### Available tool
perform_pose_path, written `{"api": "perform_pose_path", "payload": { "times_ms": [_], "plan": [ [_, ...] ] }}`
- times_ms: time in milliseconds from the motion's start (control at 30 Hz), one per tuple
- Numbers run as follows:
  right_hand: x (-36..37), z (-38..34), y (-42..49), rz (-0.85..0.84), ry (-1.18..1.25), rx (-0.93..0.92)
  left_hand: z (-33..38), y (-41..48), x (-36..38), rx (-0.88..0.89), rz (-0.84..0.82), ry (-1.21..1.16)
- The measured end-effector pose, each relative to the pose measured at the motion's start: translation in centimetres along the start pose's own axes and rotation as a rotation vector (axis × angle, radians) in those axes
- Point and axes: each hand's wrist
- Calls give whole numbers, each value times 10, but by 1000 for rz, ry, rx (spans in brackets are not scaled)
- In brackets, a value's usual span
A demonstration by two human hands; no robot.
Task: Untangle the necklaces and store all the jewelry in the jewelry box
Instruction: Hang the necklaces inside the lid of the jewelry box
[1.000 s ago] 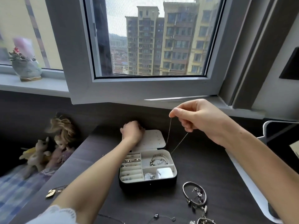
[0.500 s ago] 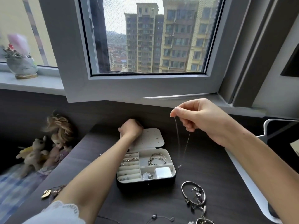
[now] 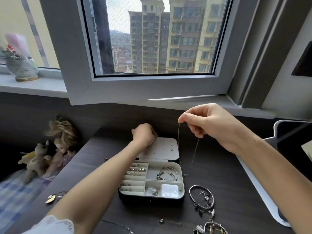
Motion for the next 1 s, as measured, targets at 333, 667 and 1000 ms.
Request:
{"api": "perform_pose_path", "payload": {
  "times_ms": [333, 667, 1000],
  "plan": [
    [-1, 4, 1, 18, 4, 21, 12, 2, -5, -227, -75, 9],
    [-1, 10, 3, 31, -1, 36, 14, 5, -4, -335, -150, -95],
    [-8, 11, 2, 59, -10, 26, 1, -2, -17, 77, 0, -248]
  ]
}}
Point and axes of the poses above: each hand's wrist, its own y-axis towards the middle knuckle, its own x-axis out of the palm, z = x × y, and after that the axes turned 6 degrees about -x, right-handed
